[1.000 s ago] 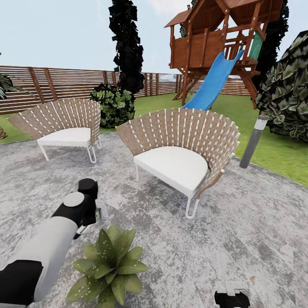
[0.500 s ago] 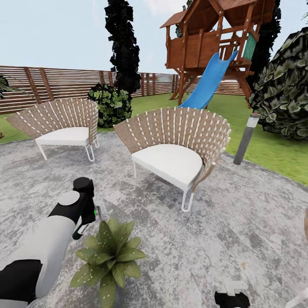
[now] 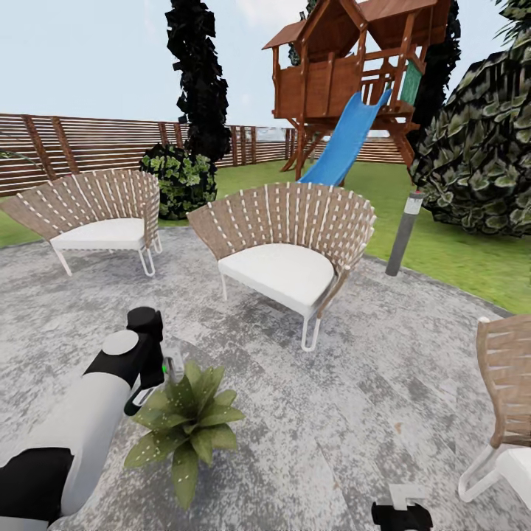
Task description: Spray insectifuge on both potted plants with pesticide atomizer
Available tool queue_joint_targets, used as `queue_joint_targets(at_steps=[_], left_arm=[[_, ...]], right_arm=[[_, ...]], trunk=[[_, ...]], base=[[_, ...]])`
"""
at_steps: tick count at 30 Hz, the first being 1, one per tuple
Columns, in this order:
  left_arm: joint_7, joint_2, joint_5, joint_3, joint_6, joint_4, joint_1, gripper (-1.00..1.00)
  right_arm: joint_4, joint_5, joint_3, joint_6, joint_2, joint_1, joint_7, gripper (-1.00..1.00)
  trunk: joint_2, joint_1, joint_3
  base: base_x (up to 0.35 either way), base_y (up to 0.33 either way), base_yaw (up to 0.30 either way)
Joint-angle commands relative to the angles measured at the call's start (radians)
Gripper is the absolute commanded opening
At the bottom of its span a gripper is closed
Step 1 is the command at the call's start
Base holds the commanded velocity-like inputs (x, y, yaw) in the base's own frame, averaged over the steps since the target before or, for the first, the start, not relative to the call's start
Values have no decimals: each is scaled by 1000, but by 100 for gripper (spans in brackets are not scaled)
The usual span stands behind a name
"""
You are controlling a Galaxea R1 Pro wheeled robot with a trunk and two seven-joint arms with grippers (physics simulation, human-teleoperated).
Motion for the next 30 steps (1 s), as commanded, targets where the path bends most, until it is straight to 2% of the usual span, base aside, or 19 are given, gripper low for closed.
queue_joint_targets(at_steps=[1,6,11,17,26,30], left_arm=[[-6,1,-4,-1,11,1,0,-100],[-6,2,-4,-1,12,3,13,-100],[-6,-41,-5,0,20,0,73,-100],[-6,-31,-2,4,20,-10,77,-100],[-6,-43,-1,2,24,-11,77,-100],[-6,-37,-2,4,24,-11,77,-100]], right_arm=[[2,10,-8,-4,0,-1,-1,100],[2,11,-8,-4,-1,-1,-1,100],[1,9,-8,-4,4,-1,-2,100],[0,8,-10,-4,2,-1,-2,100],[0,8,-8,-4,4,-2,-1,100],[0,8,-9,-4,5,-1,-1,100]], trunk=[[0,0,-1],[0,0,-1],[0,0,-1],[0,0,-1],[0,0,-1],[0,0,-1]], base=[[-5,0,0],[-1,0,0],[0,0,0],[-15,0,0],[-275,-49,0],[-171,-94,0]])
